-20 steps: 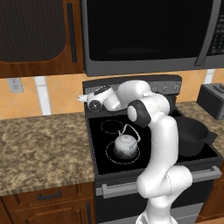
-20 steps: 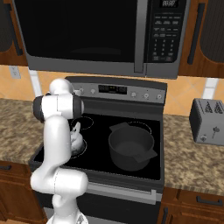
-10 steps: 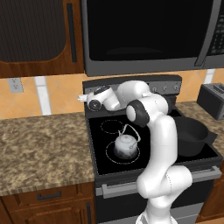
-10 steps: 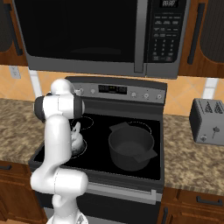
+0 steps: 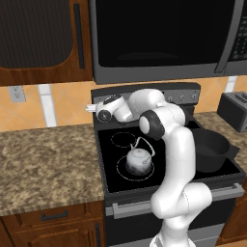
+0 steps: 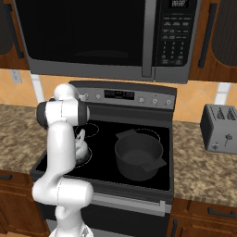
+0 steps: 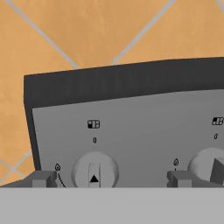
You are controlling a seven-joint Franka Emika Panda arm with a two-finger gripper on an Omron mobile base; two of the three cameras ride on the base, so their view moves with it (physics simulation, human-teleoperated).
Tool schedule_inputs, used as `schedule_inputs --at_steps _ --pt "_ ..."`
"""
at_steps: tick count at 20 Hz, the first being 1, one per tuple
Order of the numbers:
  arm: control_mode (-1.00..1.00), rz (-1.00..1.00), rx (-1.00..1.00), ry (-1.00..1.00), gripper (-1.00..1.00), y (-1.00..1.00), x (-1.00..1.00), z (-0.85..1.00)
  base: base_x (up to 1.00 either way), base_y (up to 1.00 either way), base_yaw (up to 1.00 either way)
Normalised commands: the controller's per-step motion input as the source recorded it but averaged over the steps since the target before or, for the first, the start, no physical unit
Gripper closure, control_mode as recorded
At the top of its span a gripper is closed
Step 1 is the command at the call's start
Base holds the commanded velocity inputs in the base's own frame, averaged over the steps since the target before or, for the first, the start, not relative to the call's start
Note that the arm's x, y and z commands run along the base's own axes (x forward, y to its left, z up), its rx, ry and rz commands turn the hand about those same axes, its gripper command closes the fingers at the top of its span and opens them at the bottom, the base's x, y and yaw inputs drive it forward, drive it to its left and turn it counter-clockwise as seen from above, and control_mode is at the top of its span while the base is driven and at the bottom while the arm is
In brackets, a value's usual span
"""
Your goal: Pick the kettle from the counter and place it on a stove burner. Then turn the burner on.
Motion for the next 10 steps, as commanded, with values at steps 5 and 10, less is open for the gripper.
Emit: schedule_inputs --at_steps 5,10 --pt "-1.0 0.0 0.0 0.0 -1.0 0.0 0.07 -0.03 0.0 0.0 0.0" --pt "-1.0 0.0 0.0 0.0 -1.0 0.0 0.0 0.0 0.0 0.0 0.0"
